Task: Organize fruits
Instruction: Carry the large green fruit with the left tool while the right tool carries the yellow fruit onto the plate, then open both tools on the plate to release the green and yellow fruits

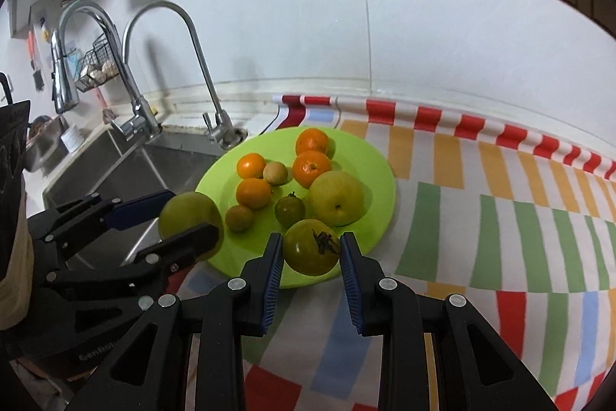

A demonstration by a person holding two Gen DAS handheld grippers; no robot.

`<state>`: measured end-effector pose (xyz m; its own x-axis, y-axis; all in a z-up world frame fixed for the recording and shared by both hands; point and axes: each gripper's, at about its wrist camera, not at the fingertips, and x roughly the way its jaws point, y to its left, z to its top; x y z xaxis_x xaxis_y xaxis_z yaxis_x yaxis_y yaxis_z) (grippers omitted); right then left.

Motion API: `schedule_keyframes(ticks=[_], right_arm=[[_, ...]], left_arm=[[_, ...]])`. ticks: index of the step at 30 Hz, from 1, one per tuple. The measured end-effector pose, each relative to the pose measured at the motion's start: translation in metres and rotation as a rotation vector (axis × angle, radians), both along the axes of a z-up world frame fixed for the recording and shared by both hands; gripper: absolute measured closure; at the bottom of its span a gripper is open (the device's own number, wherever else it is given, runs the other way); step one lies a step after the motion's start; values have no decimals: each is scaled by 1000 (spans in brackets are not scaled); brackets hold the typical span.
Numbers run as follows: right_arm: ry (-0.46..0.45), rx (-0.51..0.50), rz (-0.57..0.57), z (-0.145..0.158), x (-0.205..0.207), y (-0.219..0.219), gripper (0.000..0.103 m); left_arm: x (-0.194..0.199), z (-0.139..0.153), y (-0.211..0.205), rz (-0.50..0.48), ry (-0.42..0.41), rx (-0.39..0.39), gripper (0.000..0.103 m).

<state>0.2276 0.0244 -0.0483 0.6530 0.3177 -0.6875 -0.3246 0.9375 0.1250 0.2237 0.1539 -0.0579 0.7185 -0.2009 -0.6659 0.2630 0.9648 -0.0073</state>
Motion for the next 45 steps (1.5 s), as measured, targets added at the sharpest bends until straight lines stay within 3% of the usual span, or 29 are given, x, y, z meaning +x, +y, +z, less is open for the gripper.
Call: schedule_keyframes(ticks=[8,12,14,16,19,22,31,45], right_arm=[[29,-8,2,-13,24,3,72],[29,-4,-3,-18,29,4,71],[51,2,-20,-20,32,2,58],[47,11,-39,-18,29,0,56],[26,-22,-57,-13,20,0,54],[-9,-43,-88,-6,8,-3,42],[-100,-91,-195,17,-30,-28,26],[-190,-95,-310,49,-105,-80,14]], left_arm=[[20,-15,1,-42,46,-18,53],[18,-9,4,-18,5,9,39],[18,-7,9,-8,0,7,38],[15,-5,13,11,-4,13,38],[8,-2,16,22,-24,16,37],[-1,3,16,42,-45,27,35],[-31,22,9,96,-109,41,24],[-99,49,-26,121,-220,21,8]])
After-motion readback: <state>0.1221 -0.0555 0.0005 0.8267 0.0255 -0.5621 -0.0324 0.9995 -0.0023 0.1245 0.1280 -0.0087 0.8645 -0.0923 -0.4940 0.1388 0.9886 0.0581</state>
